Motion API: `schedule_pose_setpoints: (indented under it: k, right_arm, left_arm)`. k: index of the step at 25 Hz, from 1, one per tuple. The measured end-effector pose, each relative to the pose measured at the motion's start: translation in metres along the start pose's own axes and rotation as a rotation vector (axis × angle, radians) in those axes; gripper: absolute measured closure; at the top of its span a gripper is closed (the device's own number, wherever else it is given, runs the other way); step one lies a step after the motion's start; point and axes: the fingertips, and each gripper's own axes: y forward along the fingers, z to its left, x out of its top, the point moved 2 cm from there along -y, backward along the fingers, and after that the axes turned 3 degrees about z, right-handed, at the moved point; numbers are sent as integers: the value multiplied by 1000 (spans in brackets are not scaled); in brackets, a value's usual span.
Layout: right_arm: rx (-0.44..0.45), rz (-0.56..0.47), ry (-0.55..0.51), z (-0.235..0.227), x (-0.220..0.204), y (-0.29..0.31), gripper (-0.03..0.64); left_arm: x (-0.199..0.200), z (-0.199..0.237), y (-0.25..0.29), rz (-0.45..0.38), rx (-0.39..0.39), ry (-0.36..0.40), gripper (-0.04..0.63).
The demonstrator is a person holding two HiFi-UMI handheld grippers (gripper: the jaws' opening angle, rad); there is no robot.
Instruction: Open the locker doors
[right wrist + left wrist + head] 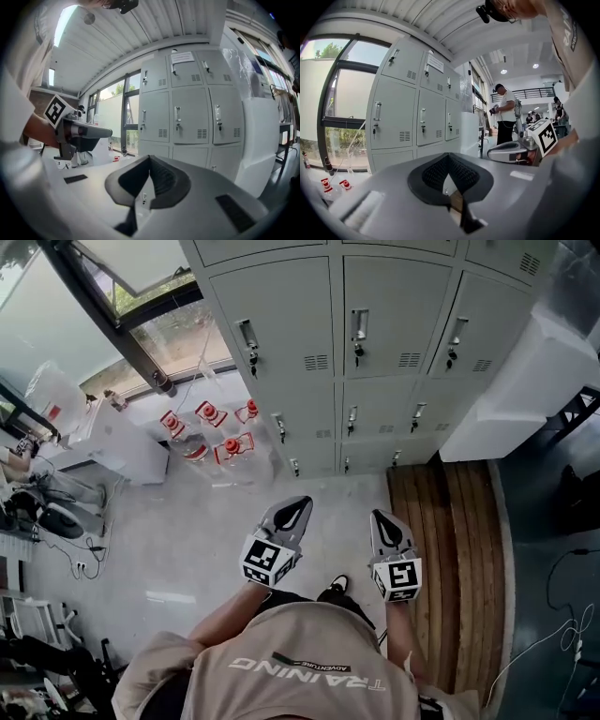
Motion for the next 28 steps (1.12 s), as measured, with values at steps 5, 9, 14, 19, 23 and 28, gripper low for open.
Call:
schedule_pose_setpoints:
  k: [5,9,14,19,23,28]
  right_arm:
    - [51,7,25,-21,2,29,606]
    - [77,38,41,-29,-8,51,606]
    - [83,61,30,-33,-6,85,606]
    - [44,84,31,-43,10,122,606]
    - [16,82,30,-54,28,159,606]
    - [-25,111,45,-58,23,203,606]
  left_arm:
    - [-3,19,24,35,40,-37,589]
    - [-2,34,44,32,52,-39,589]
    - [-5,68,68,20,46,-54,589]
    - [-3,110,106,8,9,-60,589]
    - [8,144,126,-14,-31,-45,589]
    - [-3,188,140,-4,-53,-54,589]
